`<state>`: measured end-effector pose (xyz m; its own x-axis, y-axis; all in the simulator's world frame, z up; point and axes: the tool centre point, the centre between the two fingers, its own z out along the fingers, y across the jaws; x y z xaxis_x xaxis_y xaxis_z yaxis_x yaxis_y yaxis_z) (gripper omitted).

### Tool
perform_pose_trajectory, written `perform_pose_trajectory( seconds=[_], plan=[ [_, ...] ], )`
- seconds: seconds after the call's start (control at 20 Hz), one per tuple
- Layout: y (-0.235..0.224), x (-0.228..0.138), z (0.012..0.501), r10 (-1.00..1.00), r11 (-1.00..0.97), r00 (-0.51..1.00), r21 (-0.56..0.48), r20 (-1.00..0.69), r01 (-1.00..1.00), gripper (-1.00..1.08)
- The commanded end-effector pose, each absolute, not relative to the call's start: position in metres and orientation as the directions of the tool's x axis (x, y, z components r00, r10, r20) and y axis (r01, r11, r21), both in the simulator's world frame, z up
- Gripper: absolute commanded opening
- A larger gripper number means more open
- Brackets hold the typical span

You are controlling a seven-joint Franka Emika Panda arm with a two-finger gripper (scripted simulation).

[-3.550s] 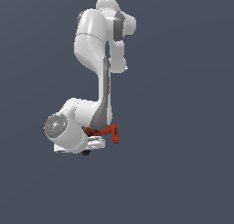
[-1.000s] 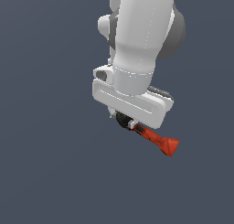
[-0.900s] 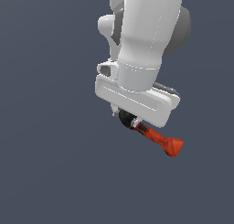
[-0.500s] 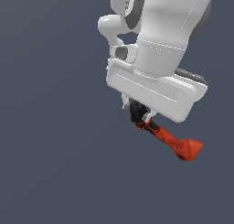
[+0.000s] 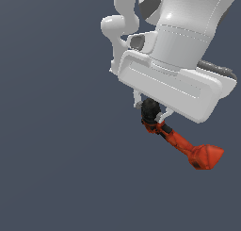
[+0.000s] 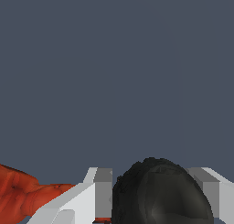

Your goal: Pick up the object and move it to a goal position.

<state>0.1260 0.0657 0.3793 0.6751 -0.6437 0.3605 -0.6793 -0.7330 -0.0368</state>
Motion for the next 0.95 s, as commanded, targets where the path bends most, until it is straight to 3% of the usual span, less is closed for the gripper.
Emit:
perform_pose_trajectory(
  seconds=[0.0, 0.9],
  plan=[
    [0.066, 0.127, 0.387, -0.647, -0.73, 0.668, -0.045, 0.367, -0.682, -1.0],
    [0.09, 0.106, 0.419, -0.645, -0.732, 0.674, -0.037, 0.361, -0.68, -1.0]
  ],
)
